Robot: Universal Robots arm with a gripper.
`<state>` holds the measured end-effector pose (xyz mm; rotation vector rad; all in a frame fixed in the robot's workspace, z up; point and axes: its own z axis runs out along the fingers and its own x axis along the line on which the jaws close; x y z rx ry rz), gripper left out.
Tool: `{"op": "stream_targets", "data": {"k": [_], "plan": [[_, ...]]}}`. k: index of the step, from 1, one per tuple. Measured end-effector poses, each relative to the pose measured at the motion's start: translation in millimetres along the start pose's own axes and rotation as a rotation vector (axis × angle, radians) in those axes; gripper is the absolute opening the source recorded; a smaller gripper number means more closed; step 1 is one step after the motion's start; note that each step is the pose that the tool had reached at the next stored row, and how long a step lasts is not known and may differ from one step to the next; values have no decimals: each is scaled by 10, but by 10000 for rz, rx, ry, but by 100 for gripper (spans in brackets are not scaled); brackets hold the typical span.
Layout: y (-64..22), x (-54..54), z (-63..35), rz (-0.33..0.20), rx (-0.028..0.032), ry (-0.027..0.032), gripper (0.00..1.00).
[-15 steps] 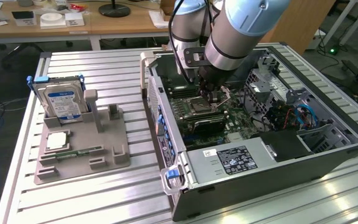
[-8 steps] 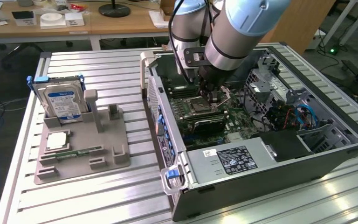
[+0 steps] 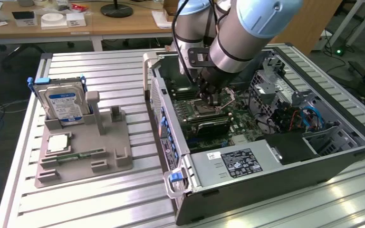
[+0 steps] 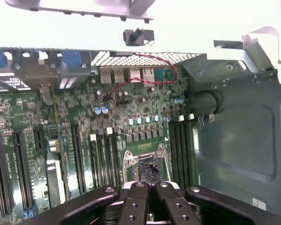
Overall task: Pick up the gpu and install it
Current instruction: 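Press down on the gpu until it lock into place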
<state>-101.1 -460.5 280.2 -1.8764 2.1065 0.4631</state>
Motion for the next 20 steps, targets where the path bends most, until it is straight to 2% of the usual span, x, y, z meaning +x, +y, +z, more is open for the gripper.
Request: {"op": "stream_targets", "data": {"k": [3, 8, 10, 13, 17, 20], "plan": [[2, 8, 13, 3, -3, 0, 11], [143, 37, 43, 3, -2, 28, 11], [143, 47, 62, 8, -10, 75, 11], [144, 79, 108, 11, -7, 83, 11], [305, 111, 123, 10, -8, 83, 11], [339, 152, 109, -23, -23, 85, 11]]}}
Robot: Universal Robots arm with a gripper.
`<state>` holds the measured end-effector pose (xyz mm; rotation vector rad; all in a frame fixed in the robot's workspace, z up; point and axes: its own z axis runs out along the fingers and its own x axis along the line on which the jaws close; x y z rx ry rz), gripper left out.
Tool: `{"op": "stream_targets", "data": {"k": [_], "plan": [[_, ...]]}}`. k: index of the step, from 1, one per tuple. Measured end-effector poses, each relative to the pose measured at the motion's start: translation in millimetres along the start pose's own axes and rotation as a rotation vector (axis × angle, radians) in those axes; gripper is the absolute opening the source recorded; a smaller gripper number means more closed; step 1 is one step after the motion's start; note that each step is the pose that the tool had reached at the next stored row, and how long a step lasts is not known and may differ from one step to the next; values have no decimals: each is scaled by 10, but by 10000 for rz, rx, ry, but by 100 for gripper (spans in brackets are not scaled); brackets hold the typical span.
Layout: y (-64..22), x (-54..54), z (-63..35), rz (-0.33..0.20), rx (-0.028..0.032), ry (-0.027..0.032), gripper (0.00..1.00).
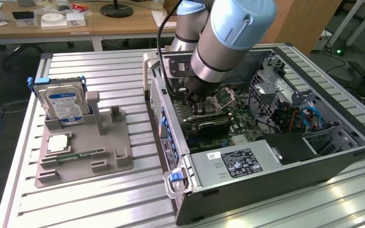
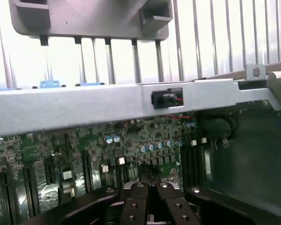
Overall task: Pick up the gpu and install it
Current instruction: 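Press down on the gpu until it lock into place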
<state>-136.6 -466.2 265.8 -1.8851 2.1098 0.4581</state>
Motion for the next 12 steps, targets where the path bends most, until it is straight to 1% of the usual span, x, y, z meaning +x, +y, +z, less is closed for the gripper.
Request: {"op": "stream_targets", "data": {"k": [2, 5, 6, 7, 8, 11, 12], "plan": [[1, 10, -2, -107, -47, 5, 11], [1, 12, 0, -449, -202, 27, 11], [2, 13, 0, -516, -231, 46, 11], [2, 13, -2, -543, -239, 106, 11], [2, 14, -1, -546, -229, 245, 11], [1, 14, -1, -538, -184, 778, 11], [1, 14, -2, -536, -179, 842, 11]]}}
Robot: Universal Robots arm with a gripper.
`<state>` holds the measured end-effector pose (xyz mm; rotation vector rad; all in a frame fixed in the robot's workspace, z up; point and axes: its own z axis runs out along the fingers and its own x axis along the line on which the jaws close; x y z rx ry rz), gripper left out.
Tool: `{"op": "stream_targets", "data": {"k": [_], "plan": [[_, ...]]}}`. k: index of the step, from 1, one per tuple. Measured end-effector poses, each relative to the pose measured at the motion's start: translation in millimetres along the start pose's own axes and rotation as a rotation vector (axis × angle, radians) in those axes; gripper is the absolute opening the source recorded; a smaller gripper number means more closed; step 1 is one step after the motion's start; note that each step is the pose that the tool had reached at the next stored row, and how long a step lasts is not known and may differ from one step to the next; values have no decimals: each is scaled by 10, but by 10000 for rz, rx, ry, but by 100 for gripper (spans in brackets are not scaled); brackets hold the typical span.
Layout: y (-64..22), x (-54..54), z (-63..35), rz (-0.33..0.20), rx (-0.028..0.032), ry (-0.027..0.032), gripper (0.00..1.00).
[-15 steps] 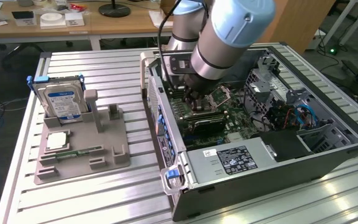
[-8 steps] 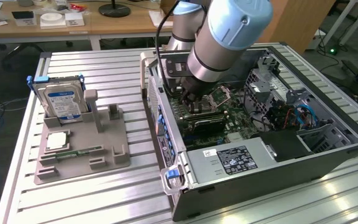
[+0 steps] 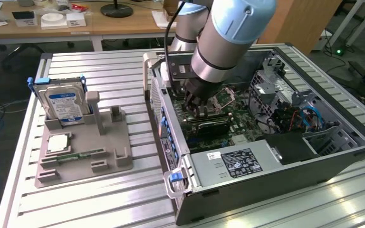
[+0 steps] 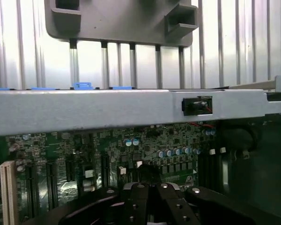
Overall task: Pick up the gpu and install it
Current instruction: 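Press down on the gpu until it lock into place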
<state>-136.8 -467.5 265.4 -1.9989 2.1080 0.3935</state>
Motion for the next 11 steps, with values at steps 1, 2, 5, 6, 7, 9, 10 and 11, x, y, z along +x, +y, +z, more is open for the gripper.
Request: {"op": "stream_targets", "data": {"k": [1, 2, 5, 6, 7, 9, 10, 11], "plan": [[0, -1, -3, 0, 0, 4, 11], [1, -5, -15, -1, 0, 6, 11], [9, -36, -101, 1, 3, 42, 11], [12, -44, -125, 4, 4, 82, 11], [13, -48, -134, 7, 13, 193, 11], [12, -49, -135, 17, 33, 549, 11], [13, -51, -135, 23, 43, 730, 11], [13, -54, -134, 28, 54, 910, 11]]}}
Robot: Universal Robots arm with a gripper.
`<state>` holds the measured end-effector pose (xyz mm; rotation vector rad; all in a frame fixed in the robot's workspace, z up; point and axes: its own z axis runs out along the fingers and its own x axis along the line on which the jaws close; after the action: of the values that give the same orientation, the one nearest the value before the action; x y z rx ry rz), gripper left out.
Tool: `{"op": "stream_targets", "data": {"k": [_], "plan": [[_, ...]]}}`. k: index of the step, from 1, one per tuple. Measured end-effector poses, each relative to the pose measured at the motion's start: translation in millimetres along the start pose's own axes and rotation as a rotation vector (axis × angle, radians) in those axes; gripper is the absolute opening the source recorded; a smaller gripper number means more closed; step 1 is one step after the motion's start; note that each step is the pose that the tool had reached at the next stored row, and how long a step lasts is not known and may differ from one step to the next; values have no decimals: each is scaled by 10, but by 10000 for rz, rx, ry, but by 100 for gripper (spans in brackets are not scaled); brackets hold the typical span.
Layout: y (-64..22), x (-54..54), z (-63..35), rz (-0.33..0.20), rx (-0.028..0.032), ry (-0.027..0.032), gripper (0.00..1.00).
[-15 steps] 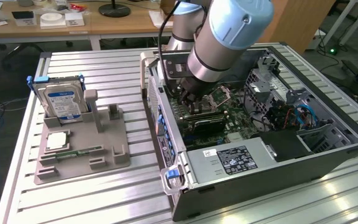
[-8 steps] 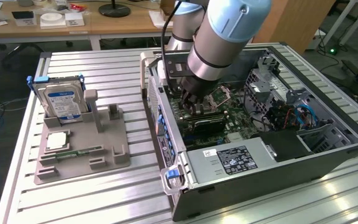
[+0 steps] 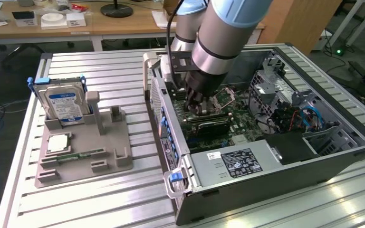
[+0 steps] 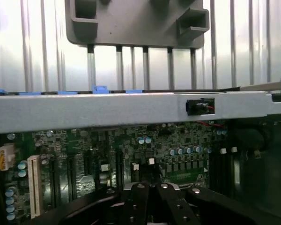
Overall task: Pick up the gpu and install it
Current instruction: 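Press down on the gpu until it lock into place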
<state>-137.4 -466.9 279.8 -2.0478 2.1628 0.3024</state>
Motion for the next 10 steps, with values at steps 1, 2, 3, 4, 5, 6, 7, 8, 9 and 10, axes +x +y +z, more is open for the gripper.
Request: {"op": "stream_targets", "data": {"k": [1, 2, 3, 4, 5, 6, 7, 8, 9, 10], "plan": [[1, -5, -1, 6, 10, 179, 11], [2, -12, -4, 12, 20, 359, 11], [3, -19, -7, 17, 30, 521, 11], [4, -24, -9, 23, 41, 699, 11], [4, -28, -11, 29, 51, 880, 11], [5, -32, -10, 34, 61, 1057, 11], [5, -34, -10, 39, 73, 1234, 11], [6, -35, -9, 42, 78, 1332, 11], [9, -34, -9, 42, 79, 1343, 11], [15, -34, -8, 42, 79, 1345, 11]]}}
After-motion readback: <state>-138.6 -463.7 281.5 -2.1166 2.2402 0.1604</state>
